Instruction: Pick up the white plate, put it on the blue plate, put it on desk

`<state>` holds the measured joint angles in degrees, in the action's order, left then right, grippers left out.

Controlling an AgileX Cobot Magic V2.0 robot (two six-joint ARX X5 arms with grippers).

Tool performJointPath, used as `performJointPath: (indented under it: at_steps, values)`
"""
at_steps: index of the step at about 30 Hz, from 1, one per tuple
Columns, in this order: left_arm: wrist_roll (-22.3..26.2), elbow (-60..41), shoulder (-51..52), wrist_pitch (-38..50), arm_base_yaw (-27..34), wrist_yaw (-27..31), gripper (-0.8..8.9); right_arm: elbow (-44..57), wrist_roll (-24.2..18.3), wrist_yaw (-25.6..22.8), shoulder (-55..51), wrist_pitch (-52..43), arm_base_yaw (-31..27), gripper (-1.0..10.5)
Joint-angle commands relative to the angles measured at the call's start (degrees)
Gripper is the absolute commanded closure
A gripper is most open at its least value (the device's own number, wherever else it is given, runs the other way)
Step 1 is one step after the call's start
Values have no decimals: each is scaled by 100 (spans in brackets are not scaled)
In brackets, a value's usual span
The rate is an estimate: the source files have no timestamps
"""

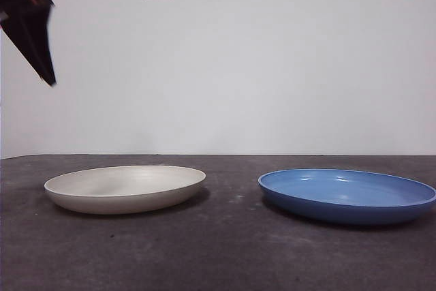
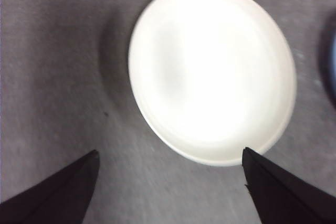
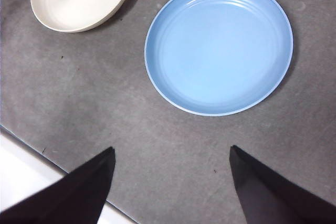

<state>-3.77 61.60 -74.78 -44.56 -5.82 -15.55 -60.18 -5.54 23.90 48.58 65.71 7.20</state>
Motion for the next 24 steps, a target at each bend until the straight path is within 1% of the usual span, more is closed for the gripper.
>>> performJointPath:
  at_steps: [1,6,9,17,24]
  values:
    - [20,356,-551,107,-26,37,380,-107,61,9,39,-61,37,594]
    - [63,822,-1377,111,-59,125,380,-107,61,9,39,-94,66,594]
    - [136,986,-1738,151,-70,282,380,-107,61,9,39,-94,66,594]
    - [140,1008,-2361,586,-87,363,380,-107,61,9,39,-144,66,594]
    - [140,1008,-2758,778,-144,363,381,-107,61,9,39,-216,66,594]
